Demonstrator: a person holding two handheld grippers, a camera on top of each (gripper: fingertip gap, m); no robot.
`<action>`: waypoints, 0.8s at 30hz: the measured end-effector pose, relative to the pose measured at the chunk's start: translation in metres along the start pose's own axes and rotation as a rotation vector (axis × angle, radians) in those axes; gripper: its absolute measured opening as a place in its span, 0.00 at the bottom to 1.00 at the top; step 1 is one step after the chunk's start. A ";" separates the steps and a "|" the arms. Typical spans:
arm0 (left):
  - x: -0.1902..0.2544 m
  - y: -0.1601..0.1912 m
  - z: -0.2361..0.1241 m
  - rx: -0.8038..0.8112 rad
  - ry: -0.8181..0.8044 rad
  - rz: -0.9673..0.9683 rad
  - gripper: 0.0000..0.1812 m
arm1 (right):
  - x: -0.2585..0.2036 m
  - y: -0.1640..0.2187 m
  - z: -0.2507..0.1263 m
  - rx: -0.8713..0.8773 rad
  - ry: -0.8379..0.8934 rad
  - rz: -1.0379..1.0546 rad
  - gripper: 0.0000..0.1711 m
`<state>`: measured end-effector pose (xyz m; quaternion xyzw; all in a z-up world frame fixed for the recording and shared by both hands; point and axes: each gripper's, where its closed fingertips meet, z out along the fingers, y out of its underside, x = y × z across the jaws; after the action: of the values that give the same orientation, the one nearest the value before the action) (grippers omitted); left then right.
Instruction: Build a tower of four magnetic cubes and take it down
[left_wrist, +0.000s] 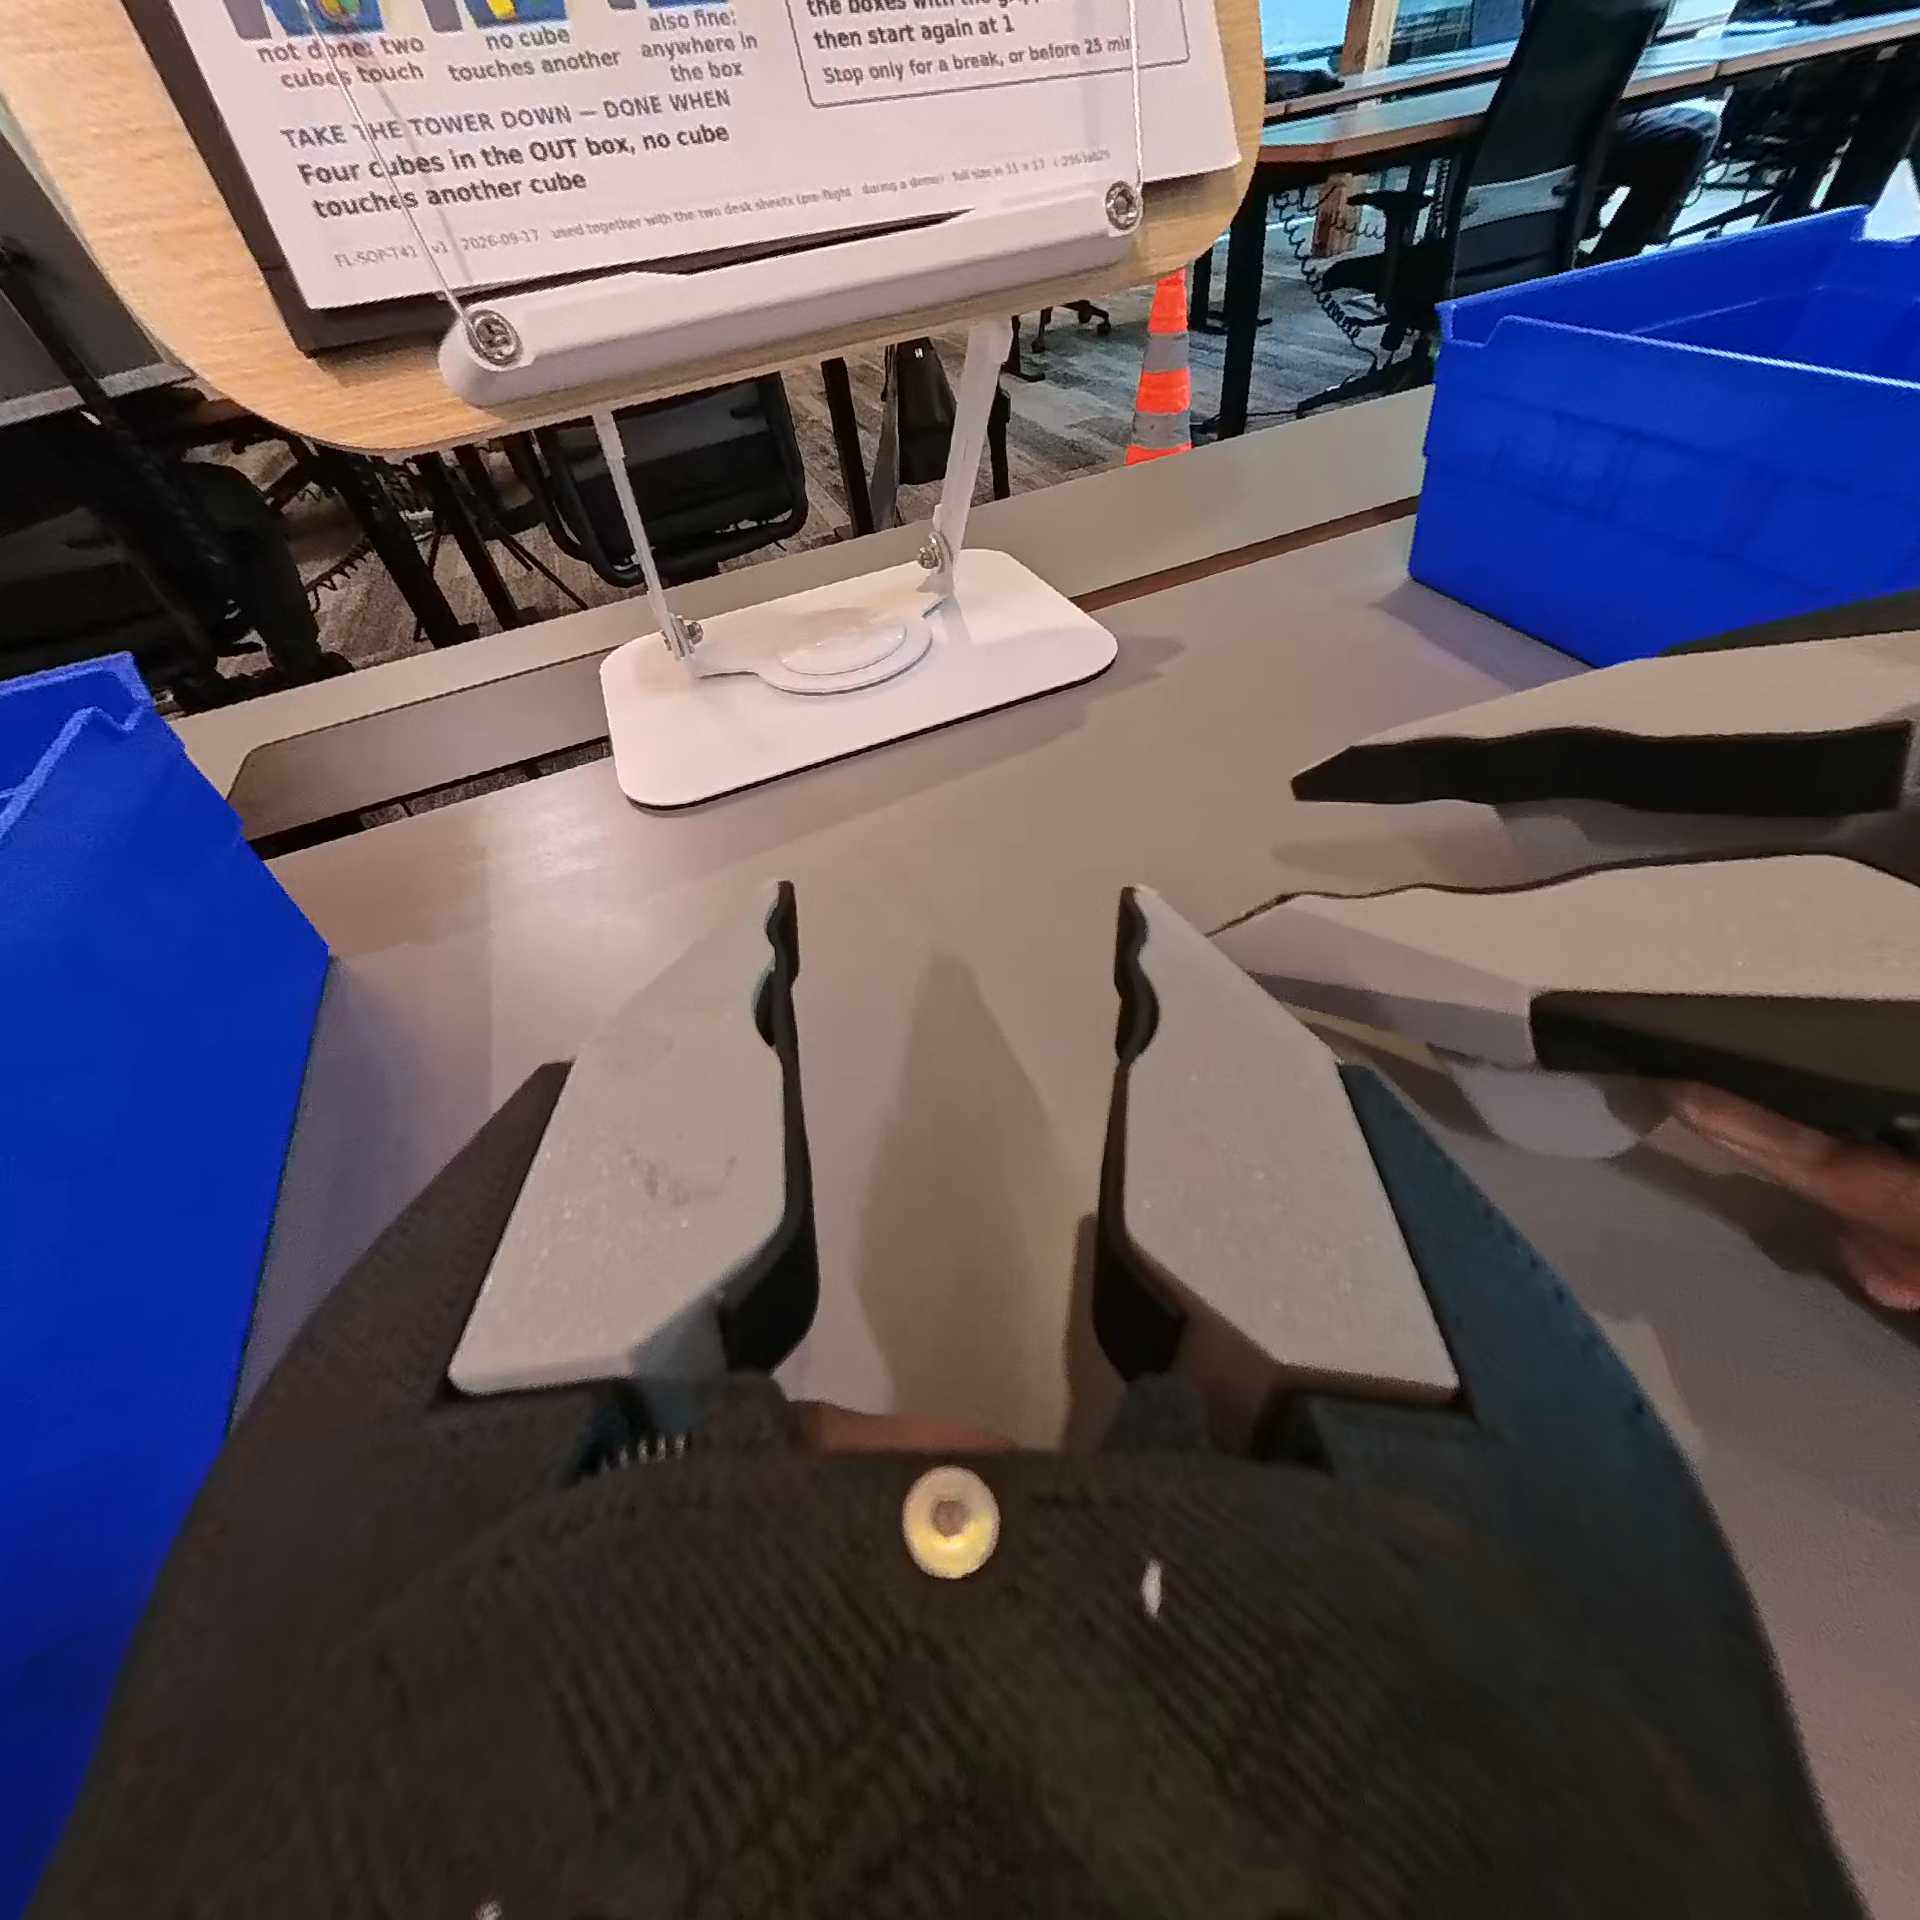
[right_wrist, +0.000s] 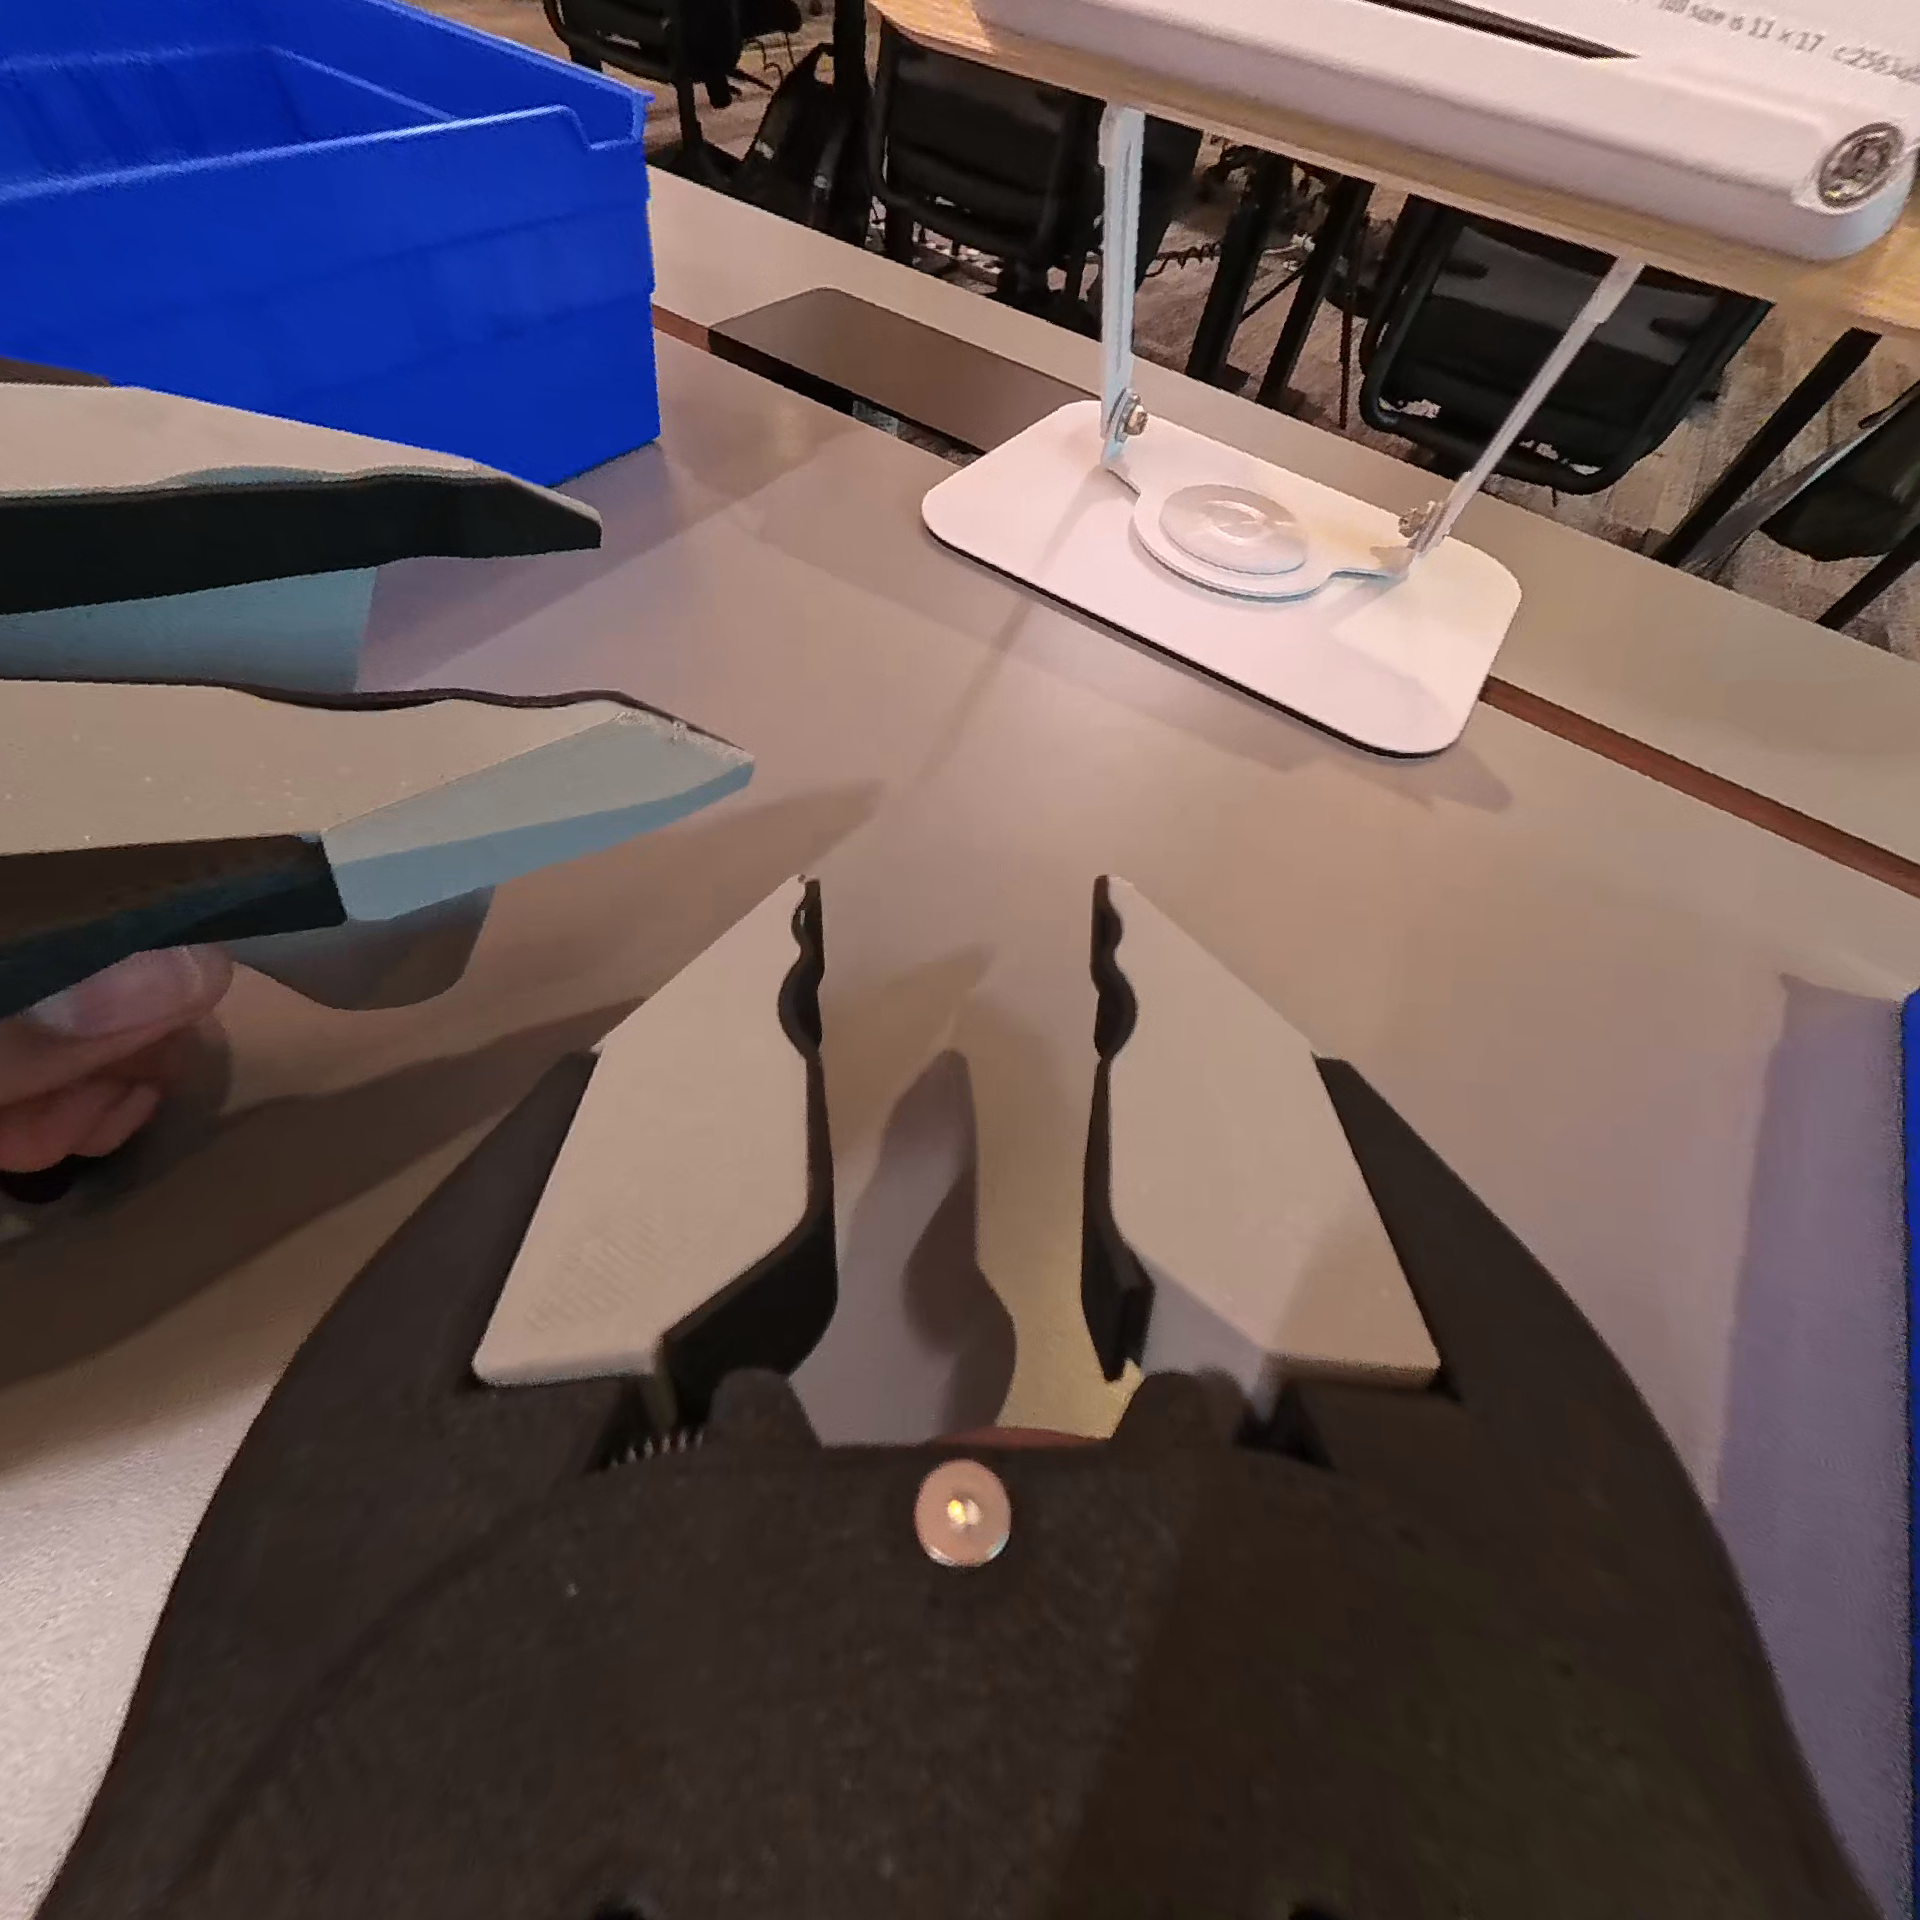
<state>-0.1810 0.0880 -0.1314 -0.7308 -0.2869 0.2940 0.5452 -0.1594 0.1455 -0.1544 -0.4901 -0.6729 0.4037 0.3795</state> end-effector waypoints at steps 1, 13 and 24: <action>-0.001 0.000 0.000 0.002 -0.003 0.000 0.33 | -0.001 0.000 0.000 -0.002 -0.002 -0.003 0.29; -0.003 0.001 0.000 0.002 -0.007 -0.005 0.32 | -0.006 -0.005 -0.003 0.018 -0.021 -0.011 0.27; 0.004 0.001 -0.025 0.008 0.031 -0.007 0.32 | -0.013 -0.006 -0.002 0.023 -0.046 -0.022 0.27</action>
<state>-0.1598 0.0750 -0.1271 -0.7319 -0.2798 0.2821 0.5536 -0.1564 0.1321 -0.1493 -0.4690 -0.6820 0.4184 0.3740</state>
